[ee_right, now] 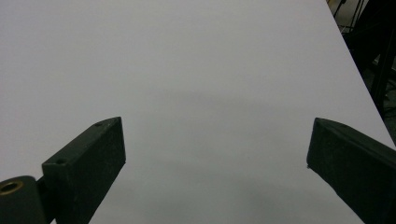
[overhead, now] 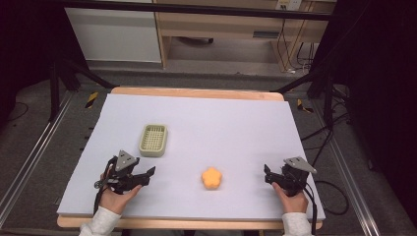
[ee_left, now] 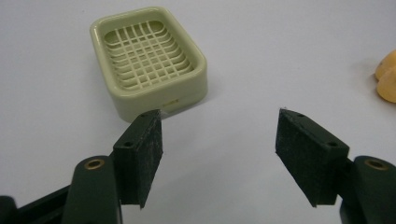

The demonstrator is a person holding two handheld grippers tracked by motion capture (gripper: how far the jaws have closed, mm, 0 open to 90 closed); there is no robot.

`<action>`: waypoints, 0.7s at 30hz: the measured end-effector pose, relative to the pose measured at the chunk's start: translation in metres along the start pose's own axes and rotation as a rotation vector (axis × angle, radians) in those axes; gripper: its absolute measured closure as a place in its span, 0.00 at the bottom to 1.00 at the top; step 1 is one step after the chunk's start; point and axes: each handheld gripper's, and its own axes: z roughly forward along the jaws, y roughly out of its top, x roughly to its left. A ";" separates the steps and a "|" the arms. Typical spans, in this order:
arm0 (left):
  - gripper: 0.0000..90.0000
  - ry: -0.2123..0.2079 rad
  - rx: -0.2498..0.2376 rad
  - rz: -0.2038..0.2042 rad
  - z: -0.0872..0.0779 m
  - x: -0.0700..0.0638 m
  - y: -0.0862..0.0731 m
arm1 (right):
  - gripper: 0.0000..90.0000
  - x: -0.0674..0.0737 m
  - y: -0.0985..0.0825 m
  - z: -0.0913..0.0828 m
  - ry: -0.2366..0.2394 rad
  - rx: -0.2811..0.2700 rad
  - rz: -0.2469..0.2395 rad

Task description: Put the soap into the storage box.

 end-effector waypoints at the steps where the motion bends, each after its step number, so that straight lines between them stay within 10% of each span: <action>1: 0.35 -0.002 -0.001 0.002 0.001 -0.001 0.000 | 0.06 0.000 0.000 0.000 0.001 0.000 0.000; 21: 0.31 -0.052 0.013 0.041 0.013 -0.021 0.009 | 0.05 0.003 0.002 0.001 0.011 -0.003 -0.002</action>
